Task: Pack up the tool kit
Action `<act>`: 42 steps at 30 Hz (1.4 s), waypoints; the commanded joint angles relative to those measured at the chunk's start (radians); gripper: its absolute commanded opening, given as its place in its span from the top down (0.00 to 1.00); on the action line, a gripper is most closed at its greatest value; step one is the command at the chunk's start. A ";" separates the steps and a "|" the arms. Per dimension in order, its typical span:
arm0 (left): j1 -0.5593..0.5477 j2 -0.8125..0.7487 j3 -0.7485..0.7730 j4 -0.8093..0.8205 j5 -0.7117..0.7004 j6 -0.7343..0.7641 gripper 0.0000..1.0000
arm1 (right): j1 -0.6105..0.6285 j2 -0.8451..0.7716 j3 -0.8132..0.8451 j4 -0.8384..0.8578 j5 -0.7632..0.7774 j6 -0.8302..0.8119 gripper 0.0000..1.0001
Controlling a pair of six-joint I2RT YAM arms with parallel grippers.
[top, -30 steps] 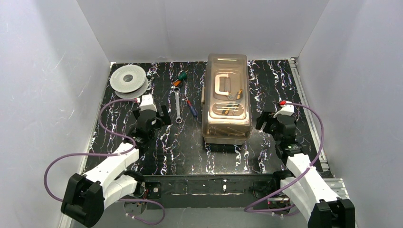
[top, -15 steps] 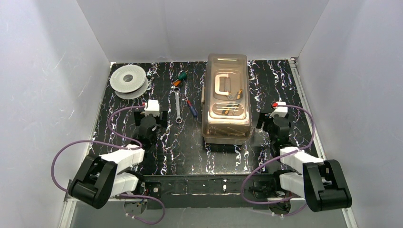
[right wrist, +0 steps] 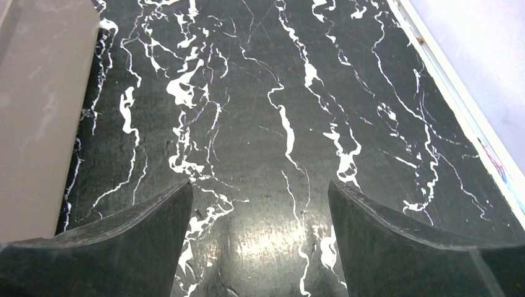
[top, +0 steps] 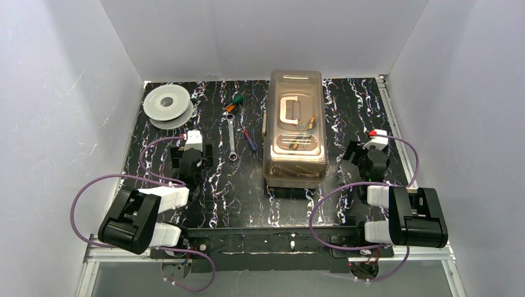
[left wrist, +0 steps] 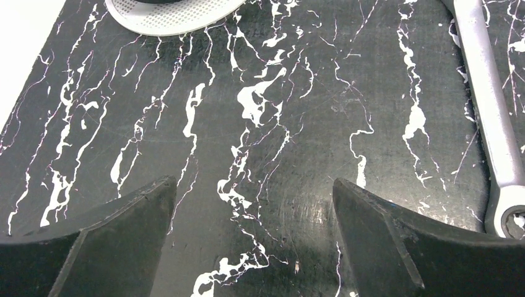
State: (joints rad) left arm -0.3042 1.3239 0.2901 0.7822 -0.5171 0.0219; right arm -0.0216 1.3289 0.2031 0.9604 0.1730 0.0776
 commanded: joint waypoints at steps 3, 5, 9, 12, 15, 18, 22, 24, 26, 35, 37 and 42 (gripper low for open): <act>0.032 -0.008 0.048 -0.026 0.008 -0.035 0.04 | -0.002 0.004 0.057 0.033 -0.028 -0.004 0.11; 0.050 -0.014 0.036 -0.005 0.057 -0.030 0.04 | -0.001 -0.011 0.057 0.004 -0.023 -0.003 0.11; 0.074 -0.023 -0.035 0.133 0.108 0.044 0.04 | -0.002 -0.003 0.057 0.017 -0.029 -0.006 0.10; 0.120 0.036 -0.087 0.322 0.214 0.069 0.03 | -0.002 -0.005 0.060 0.010 -0.029 -0.005 0.10; 0.171 0.109 -0.057 0.316 0.324 0.051 0.02 | -0.001 -0.005 0.059 0.009 -0.029 -0.004 0.10; 0.234 0.163 -0.025 0.303 0.444 0.022 0.02 | -0.001 -0.005 0.060 0.011 -0.028 -0.005 0.09; 0.253 0.168 -0.021 0.297 0.475 0.019 0.02 | -0.001 -0.005 0.060 0.010 -0.028 -0.004 0.09; 0.253 0.144 -0.017 0.238 0.469 0.005 0.02 | -0.002 -0.005 0.060 0.011 -0.029 -0.005 0.09; 0.253 0.162 -0.004 0.257 0.420 -0.010 0.02 | -0.001 -0.005 0.059 0.011 -0.028 -0.005 0.09; 0.254 0.159 -0.003 0.239 0.389 -0.014 0.02 | -0.002 -0.005 0.059 0.010 -0.029 -0.005 0.08; 0.255 0.158 0.004 0.231 0.399 -0.014 0.02 | -0.002 -0.006 0.060 0.010 -0.029 -0.004 0.08; 0.257 0.157 0.004 0.226 0.402 -0.014 0.02 | -0.002 -0.005 0.060 0.010 -0.029 -0.004 0.07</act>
State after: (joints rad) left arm -0.0540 1.4887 0.2707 1.0161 -0.1116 0.0071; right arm -0.0219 1.3289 0.2287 0.9375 0.1490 0.0776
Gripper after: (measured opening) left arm 0.981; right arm 0.925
